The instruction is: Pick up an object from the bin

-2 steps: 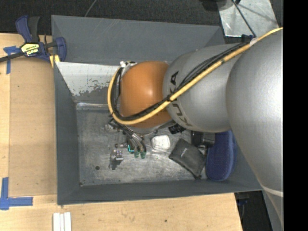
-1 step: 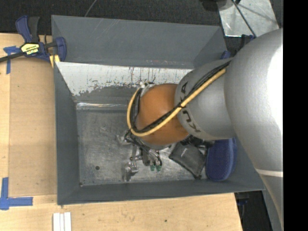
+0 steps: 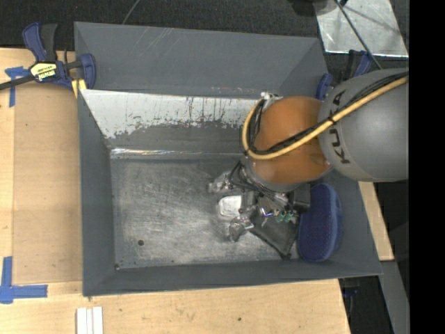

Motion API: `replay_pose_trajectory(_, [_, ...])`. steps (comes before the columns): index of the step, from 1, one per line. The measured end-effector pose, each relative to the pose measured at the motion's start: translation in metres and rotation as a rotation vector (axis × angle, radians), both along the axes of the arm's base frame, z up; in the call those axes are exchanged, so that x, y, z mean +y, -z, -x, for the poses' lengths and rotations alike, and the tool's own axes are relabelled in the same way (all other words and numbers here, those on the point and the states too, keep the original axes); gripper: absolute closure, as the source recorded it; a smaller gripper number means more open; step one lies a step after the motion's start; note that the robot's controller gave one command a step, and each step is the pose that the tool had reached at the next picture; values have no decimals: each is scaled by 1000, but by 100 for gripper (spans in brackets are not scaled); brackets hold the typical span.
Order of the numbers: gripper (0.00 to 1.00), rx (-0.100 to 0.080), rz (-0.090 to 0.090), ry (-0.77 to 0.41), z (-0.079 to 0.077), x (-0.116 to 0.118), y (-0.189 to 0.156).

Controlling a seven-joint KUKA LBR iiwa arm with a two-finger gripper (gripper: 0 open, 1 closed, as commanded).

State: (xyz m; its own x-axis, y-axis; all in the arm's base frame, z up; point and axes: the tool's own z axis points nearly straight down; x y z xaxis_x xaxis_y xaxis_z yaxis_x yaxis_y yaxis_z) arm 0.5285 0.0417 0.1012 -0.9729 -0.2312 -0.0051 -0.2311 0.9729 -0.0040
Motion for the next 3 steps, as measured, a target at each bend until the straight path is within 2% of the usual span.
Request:
replay_pose_trajectory(1, [0, -2, 1, 18, -38, -55, 0])
replay_pose_trajectory(2, [0, 1, -2, 172, -37, -30, 27])
replay_pose_trajectory(3, [0, -13, -6, 198, -9, -24, 27])
